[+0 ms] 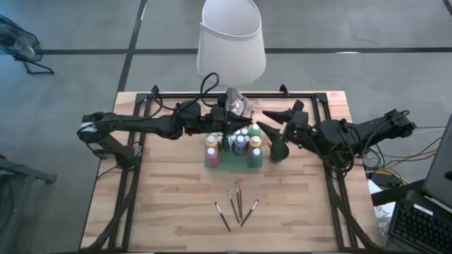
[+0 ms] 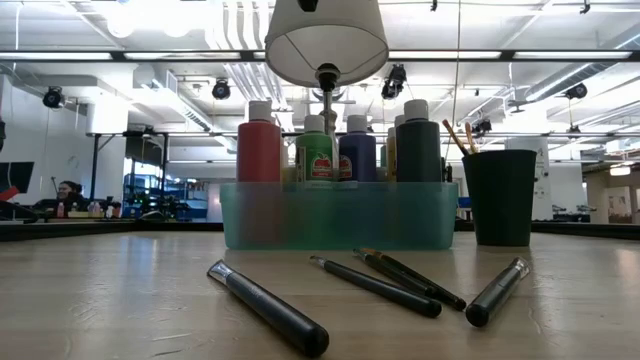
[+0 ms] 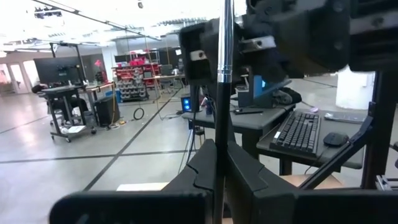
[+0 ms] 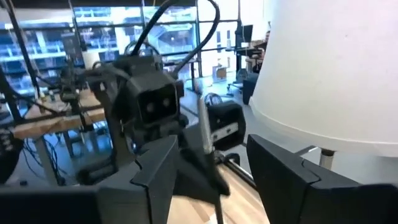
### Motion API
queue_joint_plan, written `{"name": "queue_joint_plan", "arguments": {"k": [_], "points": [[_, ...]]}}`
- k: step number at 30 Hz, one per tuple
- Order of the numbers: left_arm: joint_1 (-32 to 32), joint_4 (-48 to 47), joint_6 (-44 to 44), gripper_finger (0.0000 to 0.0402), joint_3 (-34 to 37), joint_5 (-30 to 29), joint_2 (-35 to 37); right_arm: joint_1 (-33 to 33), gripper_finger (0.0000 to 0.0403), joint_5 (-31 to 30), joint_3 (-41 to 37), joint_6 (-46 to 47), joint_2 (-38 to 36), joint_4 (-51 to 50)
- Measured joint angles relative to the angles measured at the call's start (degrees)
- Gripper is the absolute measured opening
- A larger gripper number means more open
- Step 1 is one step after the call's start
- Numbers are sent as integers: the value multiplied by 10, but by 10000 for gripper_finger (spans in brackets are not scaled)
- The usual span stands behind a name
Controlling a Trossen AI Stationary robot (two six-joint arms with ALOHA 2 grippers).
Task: Pick & Place Paint Supplies
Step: Put the black paint brush into the black cup
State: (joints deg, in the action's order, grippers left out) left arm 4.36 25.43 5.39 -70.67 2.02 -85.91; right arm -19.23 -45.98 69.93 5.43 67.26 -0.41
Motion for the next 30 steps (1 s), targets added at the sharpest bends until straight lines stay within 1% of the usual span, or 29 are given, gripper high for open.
{"name": "queue_joint_plan", "arguments": {"k": [3, 6, 14, 17, 23, 27, 30], "points": [[0, -7, 0, 15, 0, 0, 0, 10, 192, 4, 0, -1, 2, 19], [0, -12, 0, 15, 0, 0, 0, 25, 188, 41, 0, 2, 4, 25], [0, -11, 0, 15, 0, 0, 0, 56, 160, 82, 0, 16, 4, 26], [0, -11, 0, 15, 0, 1, 0, 66, 149, 114, 0, 17, 4, 29], [0, -11, 4, 15, 0, 1, 0, 78, 128, 122, 0, 15, 15, 37], [0, -15, 4, 15, 0, 2, 0, 78, 112, 122, 0, -12, 24, 59], [0, -20, 4, 15, 0, 2, 0, 82, 96, 127, 0, -16, 22, 68]]}}
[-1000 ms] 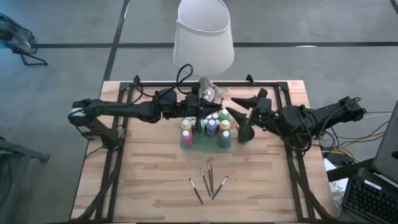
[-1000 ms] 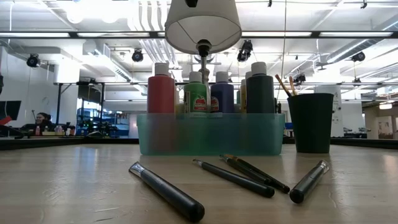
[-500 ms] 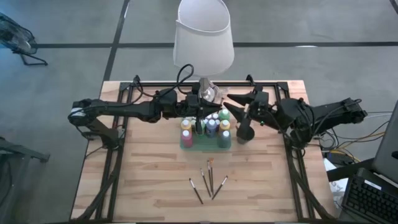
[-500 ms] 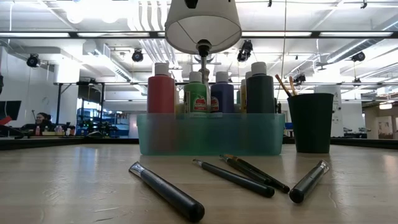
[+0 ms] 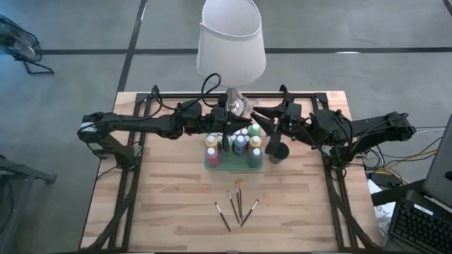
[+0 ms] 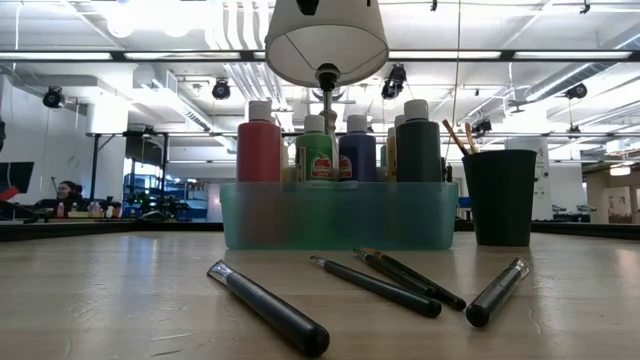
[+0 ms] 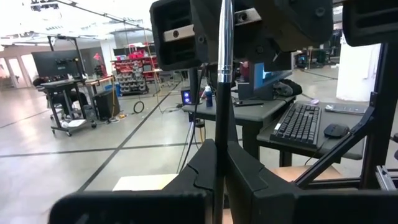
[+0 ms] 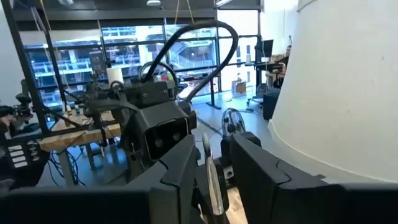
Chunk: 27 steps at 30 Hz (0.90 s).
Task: Pick & Place Paint Supplies
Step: Put the black paint brush into the black cup
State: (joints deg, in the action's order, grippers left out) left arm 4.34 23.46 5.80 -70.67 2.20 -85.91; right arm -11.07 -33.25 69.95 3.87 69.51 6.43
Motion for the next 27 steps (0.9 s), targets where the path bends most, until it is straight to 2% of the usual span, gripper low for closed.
{"name": "queue_joint_plan", "arguments": {"k": [9, 19, 23, 27], "points": [[0, 0, 0, 15, 0, -1, 0, 1, 16, 8, 0, -2, 0, -2], [0, 0, -8, 27, 0, 0, 0, 1, 10, 8, 0, -6, 0, -5], [0, -1, -7, 55, 0, 4, 0, 2, 9, 7, 0, -5, 0, -6], [0, -9, 8, 109, 0, 13, 4, 1, 9, 8, 0, -4, -4, -19]]}}
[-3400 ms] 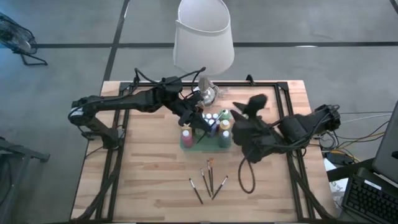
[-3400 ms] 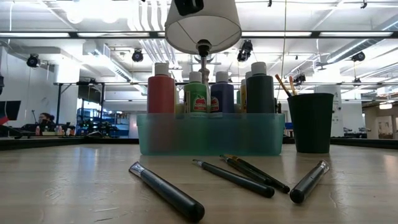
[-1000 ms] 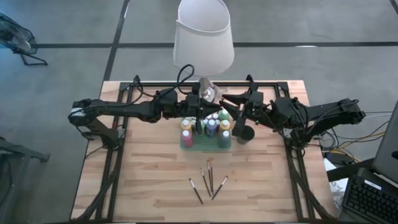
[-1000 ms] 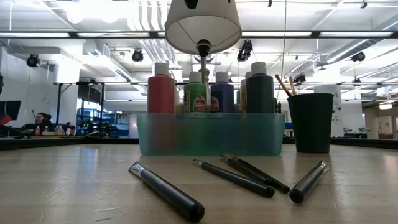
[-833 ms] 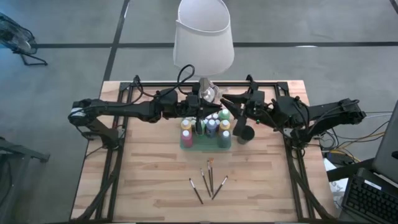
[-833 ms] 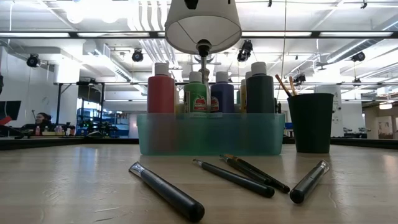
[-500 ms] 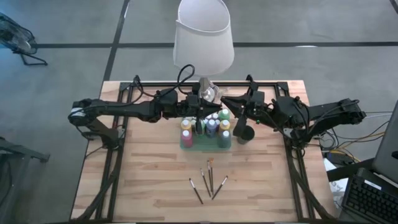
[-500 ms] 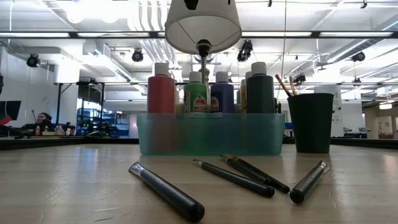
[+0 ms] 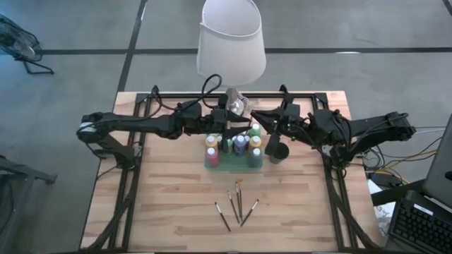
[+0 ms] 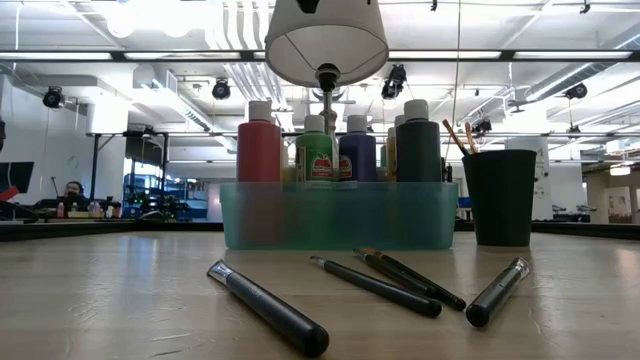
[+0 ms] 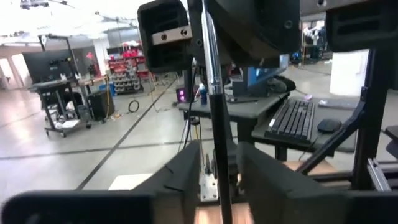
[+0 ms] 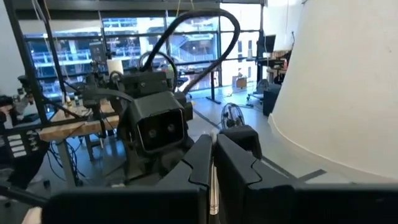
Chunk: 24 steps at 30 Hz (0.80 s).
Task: Pick & Place Paint Supplies
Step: Put the black paint brush into the black cup
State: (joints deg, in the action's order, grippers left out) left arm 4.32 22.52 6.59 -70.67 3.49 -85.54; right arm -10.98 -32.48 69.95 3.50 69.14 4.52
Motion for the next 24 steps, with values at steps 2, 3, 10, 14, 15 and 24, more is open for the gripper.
{"name": "queue_joint_plan", "arguments": {"k": [2, 3, 10, 14, 15, 24], "points": [[2, -30, 0, 134, 0, -7, 10, 0, 9, 0, 2, 14, -10, -34], [5, -48, 0, 145, 0, -9, 17, -1, 9, -3, 6, 27, -17, -64], [17, -158, 0, 172, 0, -31, 65, -54, 8, -89, 29, 122, -66, -274], [20, -181, -1, 168, 0, -36, 80, -104, 8, -179, 7, 174, -89, -348], [20, -181, -1, 167, 0, -36, 82, -118, 8, -201, -3, 188, -93, -357], [20, -177, -2, 167, 0, -36, 85, -234, 8, -394, -142, 267, -135, -326]]}}
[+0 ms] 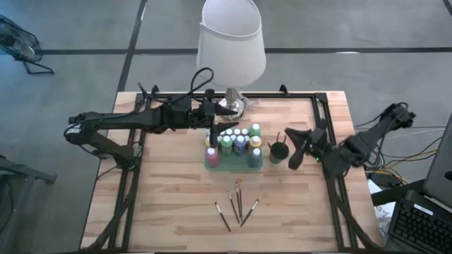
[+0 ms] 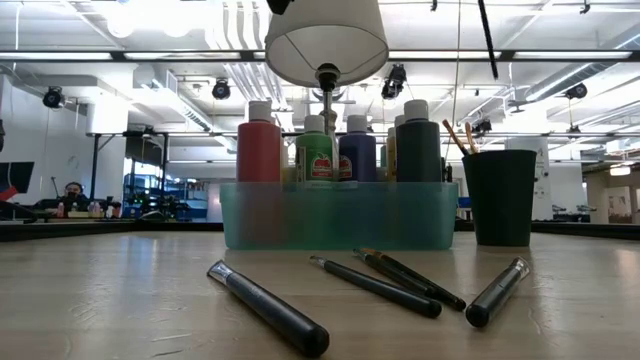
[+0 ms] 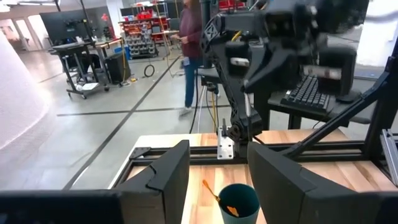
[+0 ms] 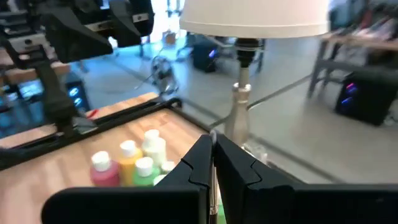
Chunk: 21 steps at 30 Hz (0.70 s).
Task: Pick & Place Paint Supplies
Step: Put the black paint brush into the black cup
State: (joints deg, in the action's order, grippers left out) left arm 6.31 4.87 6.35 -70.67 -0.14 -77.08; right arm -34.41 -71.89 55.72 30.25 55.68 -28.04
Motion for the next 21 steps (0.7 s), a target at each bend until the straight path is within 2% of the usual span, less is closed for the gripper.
{"name": "queue_joint_plan", "arguments": {"k": [3, 5, 21], "points": [[0, 6, -3, 167, 0, 0, 0, -36, 8, -75, -53, -2, -5, 51], [0, 8, -6, 167, 0, 0, 0, -46, 8, -98, -82, 2, -8, 78], [2, 12, -60, 167, 0, -28, 0, -46, 8, -123, -216, 87, -4, 105]]}}
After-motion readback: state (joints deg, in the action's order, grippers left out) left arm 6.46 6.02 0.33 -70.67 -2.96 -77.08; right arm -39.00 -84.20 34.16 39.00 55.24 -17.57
